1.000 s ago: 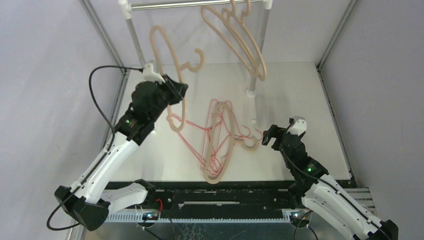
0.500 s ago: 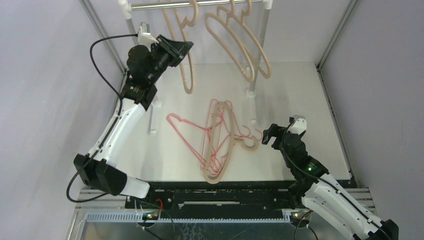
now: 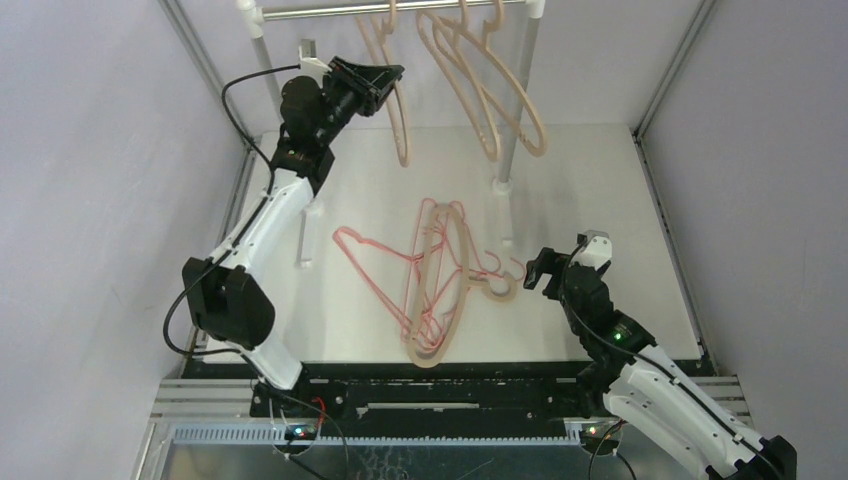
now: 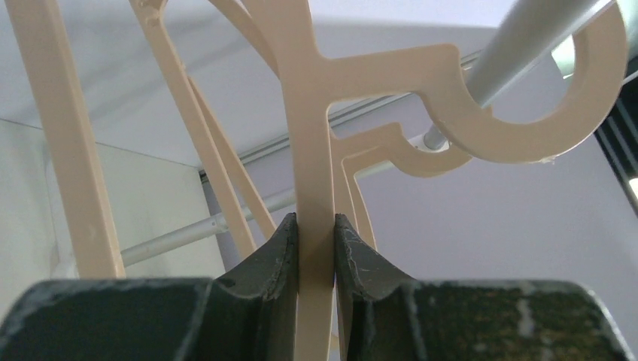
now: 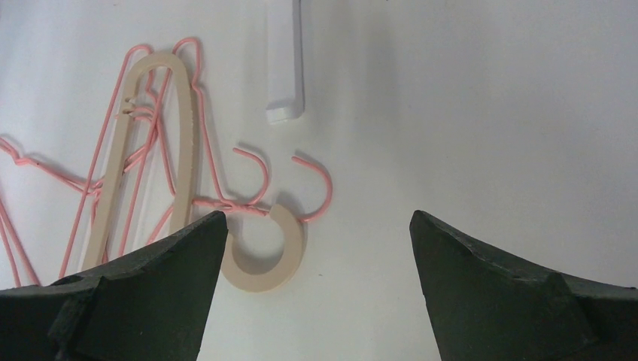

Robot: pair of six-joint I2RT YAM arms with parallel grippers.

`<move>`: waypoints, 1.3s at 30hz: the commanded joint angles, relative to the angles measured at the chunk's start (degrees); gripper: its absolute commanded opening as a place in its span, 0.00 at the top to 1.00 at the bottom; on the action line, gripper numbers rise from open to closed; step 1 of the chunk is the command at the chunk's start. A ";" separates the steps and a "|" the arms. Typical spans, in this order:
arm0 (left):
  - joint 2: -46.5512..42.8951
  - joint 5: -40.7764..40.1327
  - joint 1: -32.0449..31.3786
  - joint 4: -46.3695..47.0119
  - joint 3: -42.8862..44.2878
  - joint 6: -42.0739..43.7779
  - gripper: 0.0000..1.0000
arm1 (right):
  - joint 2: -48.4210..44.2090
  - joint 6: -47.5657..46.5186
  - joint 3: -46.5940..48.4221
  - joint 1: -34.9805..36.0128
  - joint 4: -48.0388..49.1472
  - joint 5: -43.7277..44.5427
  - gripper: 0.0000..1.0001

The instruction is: Organize the hangers

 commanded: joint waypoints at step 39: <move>-18.50 2.20 -1.08 5.05 -20.91 24.95 0.01 | -0.47 0.79 0.86 0.03 1.15 -0.16 0.00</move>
